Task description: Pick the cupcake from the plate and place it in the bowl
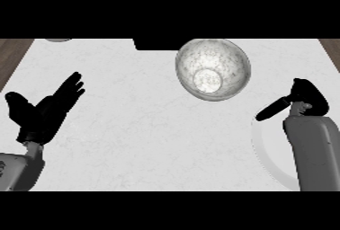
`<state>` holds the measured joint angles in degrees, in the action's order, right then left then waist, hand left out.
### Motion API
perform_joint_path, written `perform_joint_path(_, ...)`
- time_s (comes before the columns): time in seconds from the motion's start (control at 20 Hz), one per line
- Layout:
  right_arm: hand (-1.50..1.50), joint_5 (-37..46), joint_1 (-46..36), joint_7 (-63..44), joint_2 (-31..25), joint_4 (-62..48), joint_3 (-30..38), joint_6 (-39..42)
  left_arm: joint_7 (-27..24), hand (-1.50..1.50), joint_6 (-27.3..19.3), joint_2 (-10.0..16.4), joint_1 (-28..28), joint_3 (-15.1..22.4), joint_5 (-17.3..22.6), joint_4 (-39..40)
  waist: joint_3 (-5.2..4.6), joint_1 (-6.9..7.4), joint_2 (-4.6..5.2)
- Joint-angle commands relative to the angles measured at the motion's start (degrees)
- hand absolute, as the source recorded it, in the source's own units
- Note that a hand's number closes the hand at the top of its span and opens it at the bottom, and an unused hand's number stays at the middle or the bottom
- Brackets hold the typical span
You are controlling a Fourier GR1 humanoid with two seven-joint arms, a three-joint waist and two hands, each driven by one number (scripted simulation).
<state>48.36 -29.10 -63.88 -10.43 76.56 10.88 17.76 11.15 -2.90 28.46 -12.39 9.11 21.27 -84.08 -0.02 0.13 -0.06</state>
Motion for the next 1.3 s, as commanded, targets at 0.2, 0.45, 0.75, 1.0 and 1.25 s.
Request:
perform_joint_path(0.2,-1.5,2.93,0.42,-7.76,2.82,-3.35,1.01,-0.17,2.89,0.0,1.57,-0.72,0.64,-1.34,0.09,-1.58,0.0,0.14,0.07)
perform_joint_path(0.45,-1.5,2.36,1.6,-4.75,1.8,-4.34,3.6,0.26,0.84,0.0,2.43,-0.97,1.34,-3.38,-2.12,-1.61,0.01,0.0,0.02)
perform_joint_path(0.75,-1.5,4.07,0.27,-0.77,2.29,-11.79,4.28,-4.78,-1.03,0.0,3.12,-4.8,-1.61,-3.73,-4.87,3.45,0.01,-0.02,0.19)
perform_joint_path(1.0,-1.5,2.3,7.87,0.9,2.68,-5.52,3.87,-2.85,4.42,0.0,3.86,-3.92,-0.91,-6.45,-4.68,-1.53,0.01,-0.27,0.0)
perform_joint_path(1.25,1.5,4.02,6.35,7.09,-0.94,-9.3,2.27,-7.26,2.45,0.0,8.0,-5.08,0.14,-9.25,-6.47,0.07,0.02,-0.07,0.05)
